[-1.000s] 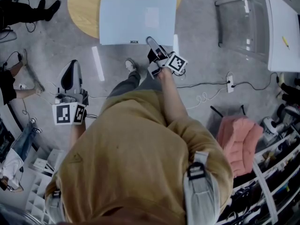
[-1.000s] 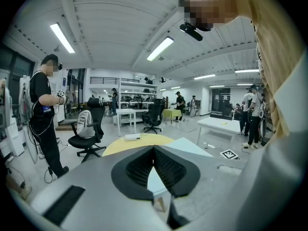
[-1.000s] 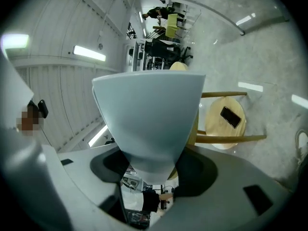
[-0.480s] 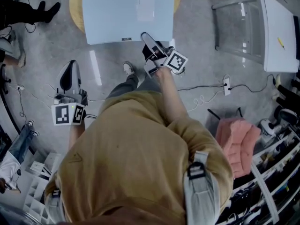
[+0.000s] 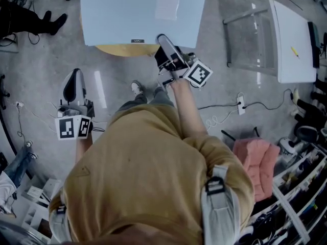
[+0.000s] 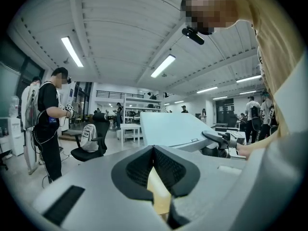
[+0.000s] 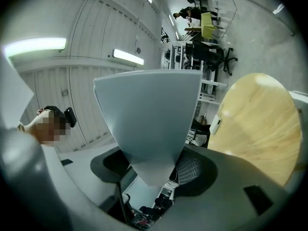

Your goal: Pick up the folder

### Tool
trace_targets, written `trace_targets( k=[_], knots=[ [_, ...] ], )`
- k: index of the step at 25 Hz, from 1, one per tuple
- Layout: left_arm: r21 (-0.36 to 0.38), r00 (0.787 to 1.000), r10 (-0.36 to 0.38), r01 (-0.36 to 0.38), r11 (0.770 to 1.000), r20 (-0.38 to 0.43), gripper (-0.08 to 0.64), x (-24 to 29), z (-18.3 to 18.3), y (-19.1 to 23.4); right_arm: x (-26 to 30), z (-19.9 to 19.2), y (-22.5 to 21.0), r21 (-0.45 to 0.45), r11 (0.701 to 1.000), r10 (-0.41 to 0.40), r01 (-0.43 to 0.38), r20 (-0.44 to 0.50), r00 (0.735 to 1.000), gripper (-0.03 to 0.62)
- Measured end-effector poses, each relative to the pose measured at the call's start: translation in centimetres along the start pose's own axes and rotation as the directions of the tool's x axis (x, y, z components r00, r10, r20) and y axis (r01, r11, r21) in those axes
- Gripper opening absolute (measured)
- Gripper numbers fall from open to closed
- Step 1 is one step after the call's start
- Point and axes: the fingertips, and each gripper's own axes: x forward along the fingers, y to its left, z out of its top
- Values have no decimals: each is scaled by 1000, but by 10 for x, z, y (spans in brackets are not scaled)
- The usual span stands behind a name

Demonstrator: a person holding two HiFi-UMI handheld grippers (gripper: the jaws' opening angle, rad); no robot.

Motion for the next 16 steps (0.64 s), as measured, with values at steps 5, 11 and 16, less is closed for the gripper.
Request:
trace_targets(
  k=[5,11,16],
  knots=[
    [24,997,10,-12,1000,73,3,-2,21,-2,7,17,40,-77,997,19,-20,-15,1000,265],
    [17,992,36,-38,999,121,3,-5,25,3,9,23,71,-50,996,67,-67,-8,998,265],
    [13,989,44,-46,999,138,3,-15,37,0,7,23,100,2,996,94,-94,4,996,265]
  ],
)
